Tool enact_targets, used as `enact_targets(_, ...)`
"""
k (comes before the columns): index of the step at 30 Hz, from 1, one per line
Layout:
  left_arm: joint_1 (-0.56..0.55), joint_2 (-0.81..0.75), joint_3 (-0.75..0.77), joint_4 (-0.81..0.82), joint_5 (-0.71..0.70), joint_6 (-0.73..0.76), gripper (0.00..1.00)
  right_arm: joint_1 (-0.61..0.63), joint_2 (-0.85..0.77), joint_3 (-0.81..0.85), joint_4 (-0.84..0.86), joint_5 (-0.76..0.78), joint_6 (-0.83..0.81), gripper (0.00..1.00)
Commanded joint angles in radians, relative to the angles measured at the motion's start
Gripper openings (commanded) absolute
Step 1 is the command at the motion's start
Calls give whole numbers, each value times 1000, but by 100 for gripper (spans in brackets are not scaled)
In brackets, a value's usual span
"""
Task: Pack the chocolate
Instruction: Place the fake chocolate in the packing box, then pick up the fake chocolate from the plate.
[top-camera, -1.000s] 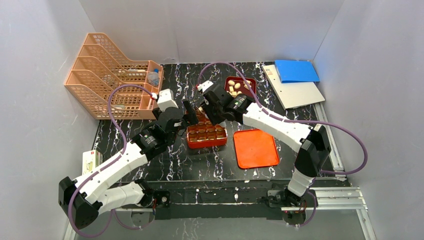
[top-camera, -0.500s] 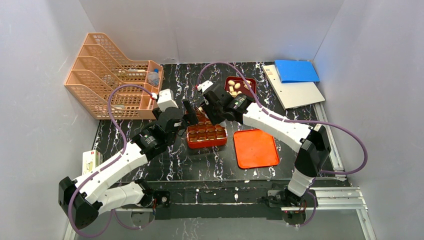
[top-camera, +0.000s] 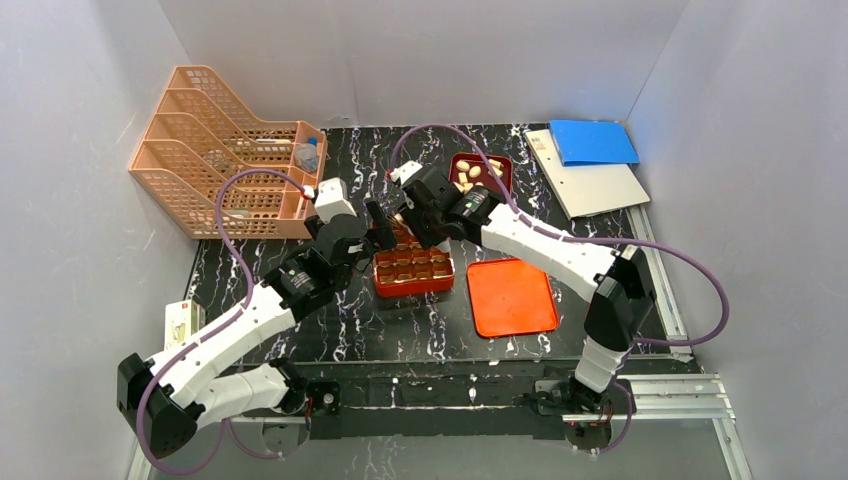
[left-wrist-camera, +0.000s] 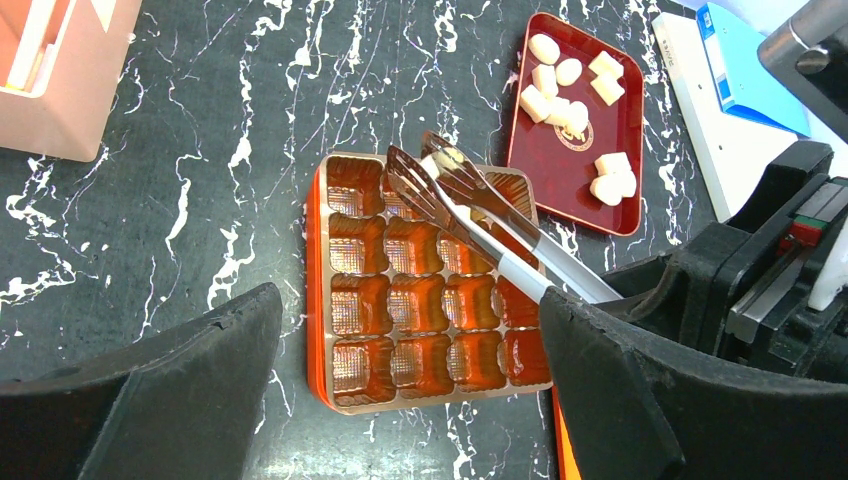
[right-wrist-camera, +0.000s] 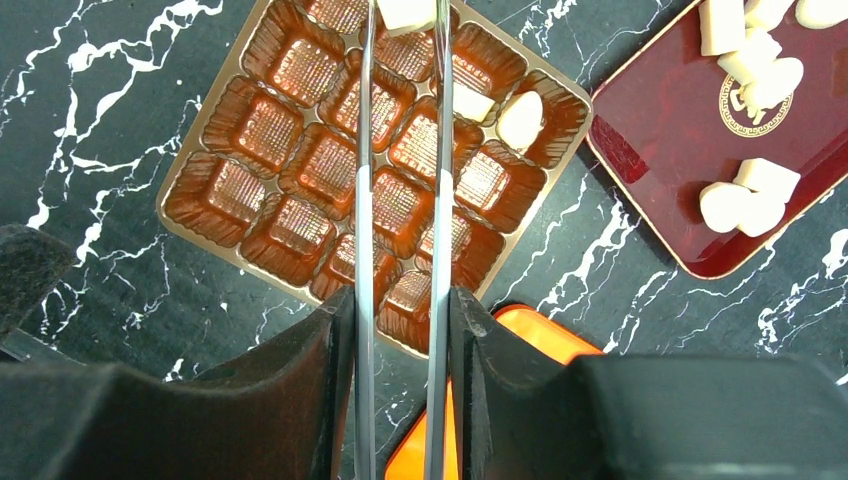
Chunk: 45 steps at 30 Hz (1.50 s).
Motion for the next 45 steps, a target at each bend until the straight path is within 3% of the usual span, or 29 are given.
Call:
enact_targets(1, 3, -7, 15, -11, -24, 3, 98, 3, -2, 56, 32, 20, -17, 44)
enact_targets(10, 4, -7, 12, -9, -24, 1, 98, 4, -1, 59, 28, 30, -24, 46)
enact_targets(14, 4, -7, 10, -9, -23, 0, 98, 2, -11, 55, 34, 40, -25, 34)
enact_targets(23, 4, -12, 3, -9, -24, -2, 98, -17, -85, 45, 49, 144, -20, 19)
enact_targets(28, 4, -10, -8, 1, -17, -6, 98, -105, -154, -11, 74, 181, 13, 16)
enact_targets(33, 4, -6, -16, 13, -13, -4, 98, -234, -182, -63, 101, 180, 30, 19)
enact_targets(37, 4, 1, -22, 25, -11, 0, 98, -328, -156, -89, 117, 185, 30, 29)
enact_targets(45, 4, 18, -35, 52, -3, 5, 98, -477, -91, -131, 198, 74, 19, 38)
